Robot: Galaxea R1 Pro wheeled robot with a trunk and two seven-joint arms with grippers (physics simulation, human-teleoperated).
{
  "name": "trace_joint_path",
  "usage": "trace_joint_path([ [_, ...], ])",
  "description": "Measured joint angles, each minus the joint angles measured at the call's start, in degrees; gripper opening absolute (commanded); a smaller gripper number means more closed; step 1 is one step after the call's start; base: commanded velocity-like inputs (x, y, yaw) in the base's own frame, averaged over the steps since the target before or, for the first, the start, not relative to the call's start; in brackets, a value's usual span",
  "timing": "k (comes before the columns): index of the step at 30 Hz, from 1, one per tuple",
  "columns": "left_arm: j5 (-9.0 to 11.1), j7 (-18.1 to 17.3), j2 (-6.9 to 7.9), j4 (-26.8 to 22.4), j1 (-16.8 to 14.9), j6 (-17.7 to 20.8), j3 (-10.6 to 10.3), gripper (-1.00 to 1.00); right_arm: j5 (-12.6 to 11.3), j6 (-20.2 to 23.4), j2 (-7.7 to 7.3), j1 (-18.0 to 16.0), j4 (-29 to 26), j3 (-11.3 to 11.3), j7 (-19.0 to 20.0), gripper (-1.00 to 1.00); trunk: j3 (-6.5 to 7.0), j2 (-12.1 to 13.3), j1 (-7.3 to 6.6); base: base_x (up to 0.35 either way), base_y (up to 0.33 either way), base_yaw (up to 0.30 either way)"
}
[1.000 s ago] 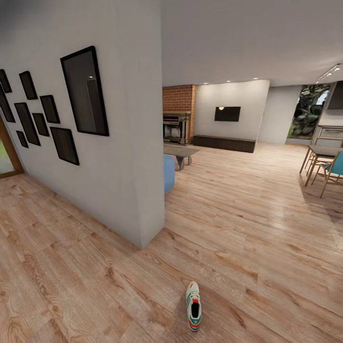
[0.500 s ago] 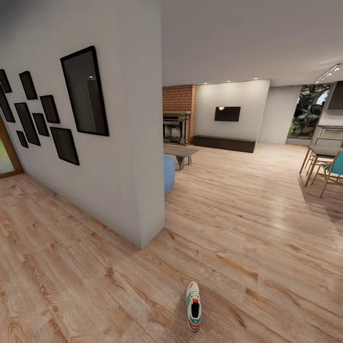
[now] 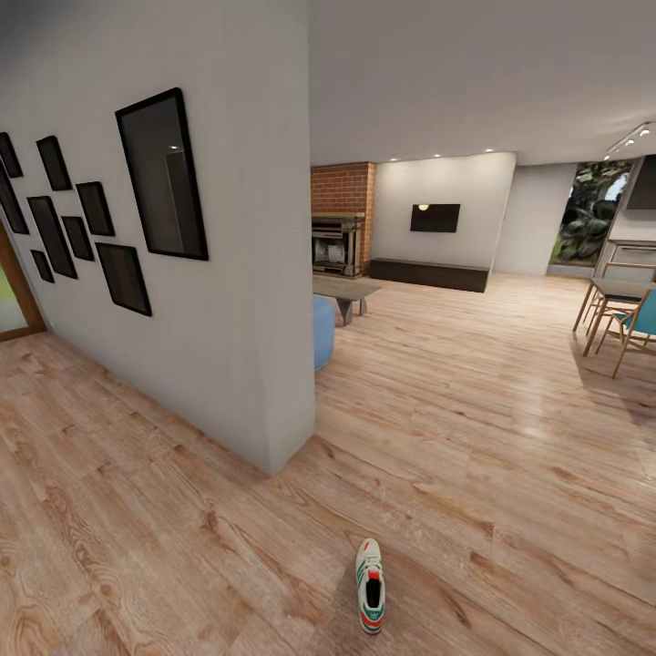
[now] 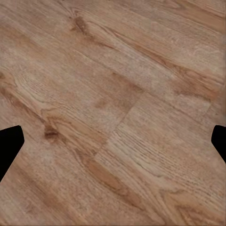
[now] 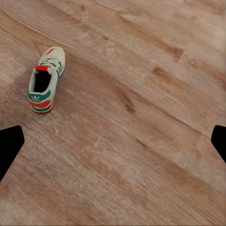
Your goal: Pick up the two gym shoes and the two sandals from the corridor floor and place them onto the hallstand (shoe rack) in the corridor, making sure they are on the rack and not on the floor. Arrange them so the two gym shoes are next to each other and the two sandals are next to each other.
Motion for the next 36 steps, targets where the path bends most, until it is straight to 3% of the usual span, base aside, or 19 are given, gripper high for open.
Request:
trace_joint_path([
  [5, 0.4, -0.4, -0.07, 0.0, -0.1, -0.7, 0.0, 1.0, -0.3, -2.5, 0.13, 0.0, 1.1, 0.1, 0.0, 1.0, 0.0, 0.0, 0.0, 0.0, 0.0, 0.0],
  [14, 1.0, -0.6, -0.24, 0.1, 0.1, -1.0, -0.1, 1.0, -0.4, -3.2, 0.16, 0.0, 1.9, -0.1, -0.2, 1.0, -0.01, 0.0, 0.0, 0.0, 0.0, 0.013],
  [27, 1.2, -0.7, -0.26, 0.1, 0.5, -1.1, -0.2, 1.0, -0.5, -3.3, 0.64, 0.0, 2.1, -0.1, -0.5, 1.0, -0.34, 0.0, 0.0, -0.007, 0.0, 0.164],
  [36, 1.2, -0.7, -0.29, 0.1, 0.6, -1.1, -0.2, 1.0, -0.5, -3.3, 0.69, 0.0, 2.1, -0.2, -0.5, 1.0, -0.4, 0.0, 0.04, -0.254, 0.017, -0.17],
])
